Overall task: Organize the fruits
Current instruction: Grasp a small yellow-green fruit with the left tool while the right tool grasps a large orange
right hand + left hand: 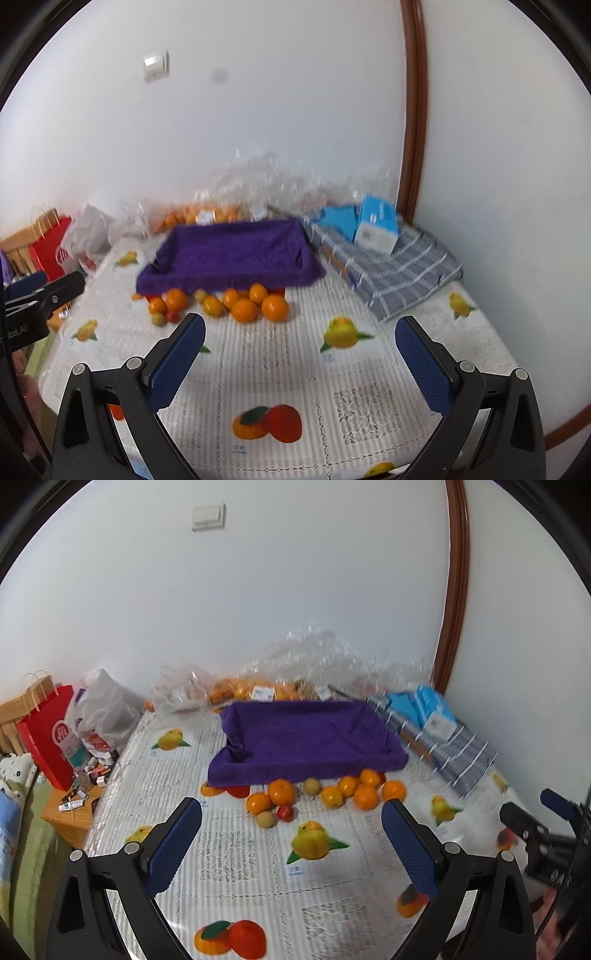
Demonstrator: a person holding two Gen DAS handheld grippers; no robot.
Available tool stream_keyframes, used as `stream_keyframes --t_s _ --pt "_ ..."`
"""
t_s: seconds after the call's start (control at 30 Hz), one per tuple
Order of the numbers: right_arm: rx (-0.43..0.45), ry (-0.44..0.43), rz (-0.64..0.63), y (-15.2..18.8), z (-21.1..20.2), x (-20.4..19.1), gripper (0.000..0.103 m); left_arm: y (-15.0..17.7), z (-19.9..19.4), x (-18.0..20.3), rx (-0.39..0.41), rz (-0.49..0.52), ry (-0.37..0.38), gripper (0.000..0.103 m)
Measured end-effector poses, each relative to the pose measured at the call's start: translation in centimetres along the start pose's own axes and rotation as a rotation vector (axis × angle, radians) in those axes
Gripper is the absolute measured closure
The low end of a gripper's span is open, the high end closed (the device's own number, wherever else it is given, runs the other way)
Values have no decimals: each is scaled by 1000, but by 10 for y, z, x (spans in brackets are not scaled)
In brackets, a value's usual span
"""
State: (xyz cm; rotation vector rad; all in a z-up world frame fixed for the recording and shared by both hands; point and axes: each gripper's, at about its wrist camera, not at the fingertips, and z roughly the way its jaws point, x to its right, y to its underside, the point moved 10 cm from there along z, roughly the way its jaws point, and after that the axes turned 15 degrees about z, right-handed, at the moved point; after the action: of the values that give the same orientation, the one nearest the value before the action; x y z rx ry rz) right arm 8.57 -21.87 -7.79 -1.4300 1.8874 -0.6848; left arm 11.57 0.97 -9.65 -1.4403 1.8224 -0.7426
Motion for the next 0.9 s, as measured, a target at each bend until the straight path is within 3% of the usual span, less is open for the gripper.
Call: stream_keyframes --t_s 0.13,0.3,0.4,0.5,0.77,0.9 --pt "-54 22 23 19 49 12 8 26 42 -11 -66 -6 7 5" --pt "-151 27 37 44 110 15 29 70 100 -26 -193 -74 50 7" --pt "-156 3 25 46 138 5 29 89 126 -33 -235 -75 47 14" --pt "-150 -22 21 41 159 -4 29 101 143 -37 -248 -85 53 25" --pt "-203 -91 43 32 205 -20 31 99 160 -35 -212 -67 105 26" --pt "-249 -123 61 38 219 -22 41 99 163 -35 -216 -53 110 32"
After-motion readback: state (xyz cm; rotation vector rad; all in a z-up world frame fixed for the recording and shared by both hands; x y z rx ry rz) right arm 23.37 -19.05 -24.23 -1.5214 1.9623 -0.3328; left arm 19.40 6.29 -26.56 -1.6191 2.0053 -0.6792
